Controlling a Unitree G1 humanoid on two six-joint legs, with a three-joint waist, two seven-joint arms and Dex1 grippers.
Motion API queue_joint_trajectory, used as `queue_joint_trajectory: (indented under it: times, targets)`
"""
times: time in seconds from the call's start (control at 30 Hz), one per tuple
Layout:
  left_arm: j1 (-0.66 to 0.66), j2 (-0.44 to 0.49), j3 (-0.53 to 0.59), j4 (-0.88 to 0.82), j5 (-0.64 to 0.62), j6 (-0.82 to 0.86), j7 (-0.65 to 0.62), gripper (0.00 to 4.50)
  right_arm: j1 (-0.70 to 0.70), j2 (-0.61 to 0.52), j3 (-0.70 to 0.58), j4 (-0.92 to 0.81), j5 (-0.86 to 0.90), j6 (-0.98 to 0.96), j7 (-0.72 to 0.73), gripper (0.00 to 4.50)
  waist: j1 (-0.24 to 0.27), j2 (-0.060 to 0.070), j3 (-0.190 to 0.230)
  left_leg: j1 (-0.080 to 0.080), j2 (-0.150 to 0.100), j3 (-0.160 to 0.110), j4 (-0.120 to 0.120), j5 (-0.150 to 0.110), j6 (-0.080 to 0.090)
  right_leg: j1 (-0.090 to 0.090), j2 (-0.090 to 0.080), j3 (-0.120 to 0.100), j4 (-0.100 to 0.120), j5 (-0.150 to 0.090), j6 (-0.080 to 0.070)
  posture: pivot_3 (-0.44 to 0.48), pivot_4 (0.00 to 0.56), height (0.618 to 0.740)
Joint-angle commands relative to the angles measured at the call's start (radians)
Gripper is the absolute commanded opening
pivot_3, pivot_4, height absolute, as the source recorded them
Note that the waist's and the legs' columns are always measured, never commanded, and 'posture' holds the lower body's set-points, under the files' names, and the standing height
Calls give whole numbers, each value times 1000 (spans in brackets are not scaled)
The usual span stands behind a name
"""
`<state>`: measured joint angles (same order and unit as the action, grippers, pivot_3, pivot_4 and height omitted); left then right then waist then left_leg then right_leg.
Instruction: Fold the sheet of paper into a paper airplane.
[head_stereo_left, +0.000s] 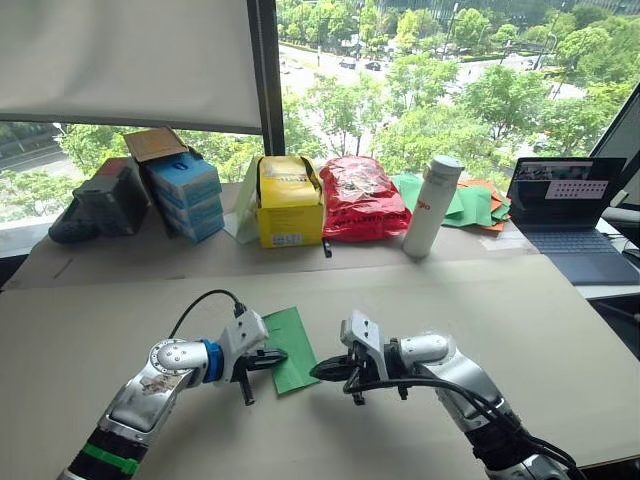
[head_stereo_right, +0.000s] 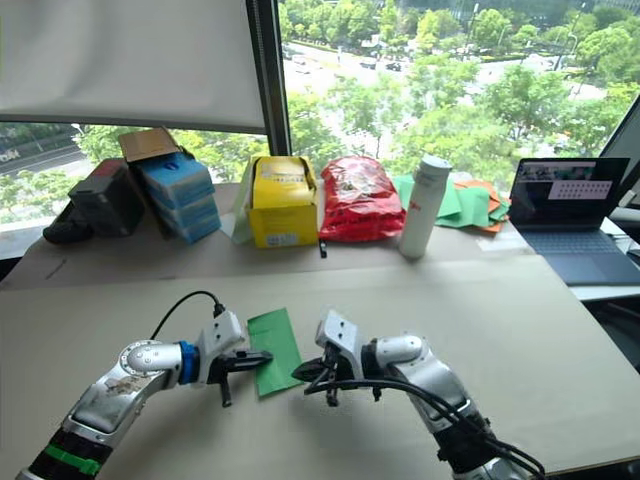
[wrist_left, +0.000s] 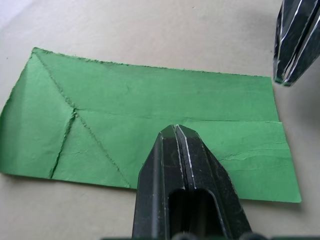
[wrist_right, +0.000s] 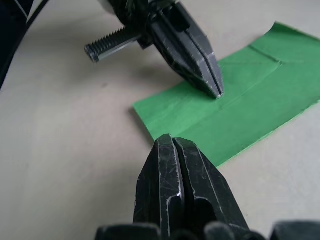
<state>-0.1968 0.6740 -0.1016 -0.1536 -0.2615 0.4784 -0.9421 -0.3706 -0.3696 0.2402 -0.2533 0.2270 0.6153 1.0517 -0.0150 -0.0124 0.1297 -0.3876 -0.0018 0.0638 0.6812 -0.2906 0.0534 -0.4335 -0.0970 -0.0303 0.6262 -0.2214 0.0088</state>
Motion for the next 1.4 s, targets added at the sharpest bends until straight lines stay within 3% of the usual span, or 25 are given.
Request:
queue_joint_trajectory:
  times: [0.03,0.23,0.7,0.97,1.2,1.4]
  targets:
    - [23,48,132,-74,-91,61,-9,0,35,-53,-99,-154,95,69,-37,55,4,0,0,-2,0,0,0,0,-1,-2,0,-1,0,0,0,0,150,740]
    - [97,97,142,-53,-65,29,-17,0,112,-92,-127,-231,140,131,-121,55,9,-1,1,-2,-1,0,0,0,1,-1,-1,-2,-2,0,0,0,150,740]
    - [-62,-60,-24,58,-15,-35,-1,0,147,-92,-108,-293,220,174,-260,55,25,-7,6,-3,-1,1,4,1,2,1,5,-10,0,0,0,0,150,740]
    - [-208,-144,-102,113,-3,-63,-31,0,55,-25,-81,-275,229,171,-316,55,26,-8,6,-5,0,1,14,0,4,3,11,-11,2,0,2,0,150,740]
    - [-222,-165,-132,129,8,-72,-38,0,-38,30,-3,-194,175,153,-365,55,23,-8,6,-3,0,0,15,-1,5,6,13,-10,1,0,3,0,150,740]
    - [-218,-167,-126,118,8,-66,-32,0,-72,-19,58,-59,41,159,-435,55,27,-8,6,-3,-1,0,15,-1,5,7,12,-11,1,0,3,0,150,740]
